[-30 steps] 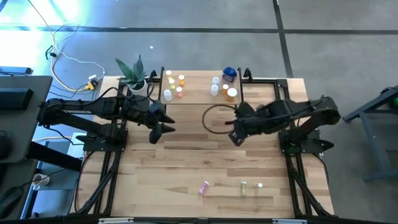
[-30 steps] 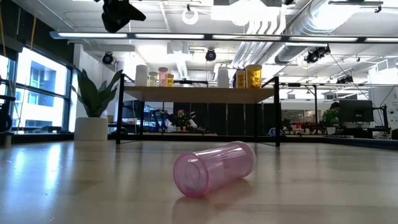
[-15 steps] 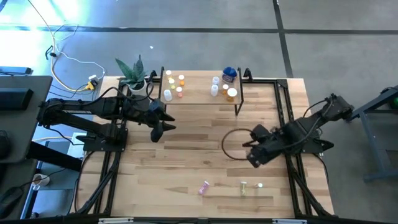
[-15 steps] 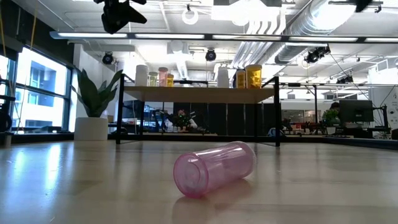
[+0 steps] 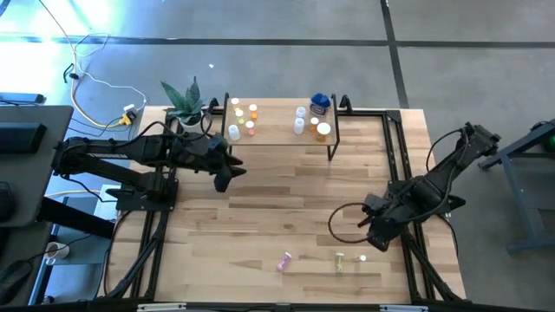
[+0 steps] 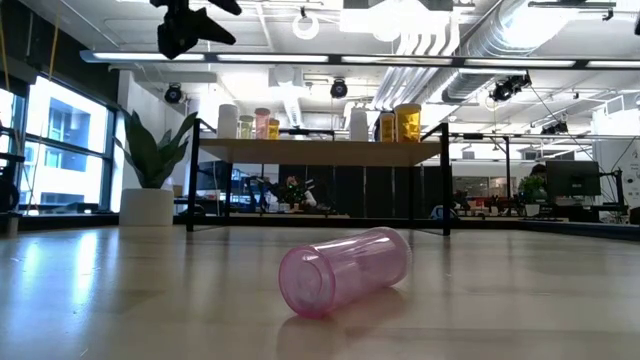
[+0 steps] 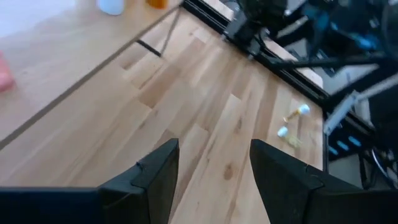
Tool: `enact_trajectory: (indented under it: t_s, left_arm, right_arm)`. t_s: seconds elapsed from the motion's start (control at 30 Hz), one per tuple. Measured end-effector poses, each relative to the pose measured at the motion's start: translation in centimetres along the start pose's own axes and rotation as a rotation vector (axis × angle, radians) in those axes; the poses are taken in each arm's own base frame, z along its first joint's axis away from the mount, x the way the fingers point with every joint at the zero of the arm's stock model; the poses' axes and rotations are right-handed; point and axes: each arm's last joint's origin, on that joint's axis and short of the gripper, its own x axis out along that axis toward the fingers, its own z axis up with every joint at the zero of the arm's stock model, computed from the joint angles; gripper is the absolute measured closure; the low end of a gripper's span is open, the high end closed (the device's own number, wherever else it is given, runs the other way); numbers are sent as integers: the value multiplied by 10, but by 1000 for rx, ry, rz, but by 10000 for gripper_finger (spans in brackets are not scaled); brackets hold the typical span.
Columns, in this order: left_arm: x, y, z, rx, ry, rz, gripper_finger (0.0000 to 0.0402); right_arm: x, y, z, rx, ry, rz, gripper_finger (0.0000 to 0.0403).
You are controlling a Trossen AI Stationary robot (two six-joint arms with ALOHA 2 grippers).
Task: Pick and place medicine bottles onto shelf by color
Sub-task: Put the small white pill bottle on the shelf
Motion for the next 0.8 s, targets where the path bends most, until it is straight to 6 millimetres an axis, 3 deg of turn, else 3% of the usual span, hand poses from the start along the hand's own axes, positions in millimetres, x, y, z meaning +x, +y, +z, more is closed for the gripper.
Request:
enact_trajectory:
  t_s: [0.4,0.8]
  left_arm:
    - [0,0,0,-64,-11,15,213]
    - [0,1,0,-101,-15,20,213]
  right_arm:
    - [45,6,-45,-207,-97,153,210]
    - [75,-6,-79,-229,-266,217,210]
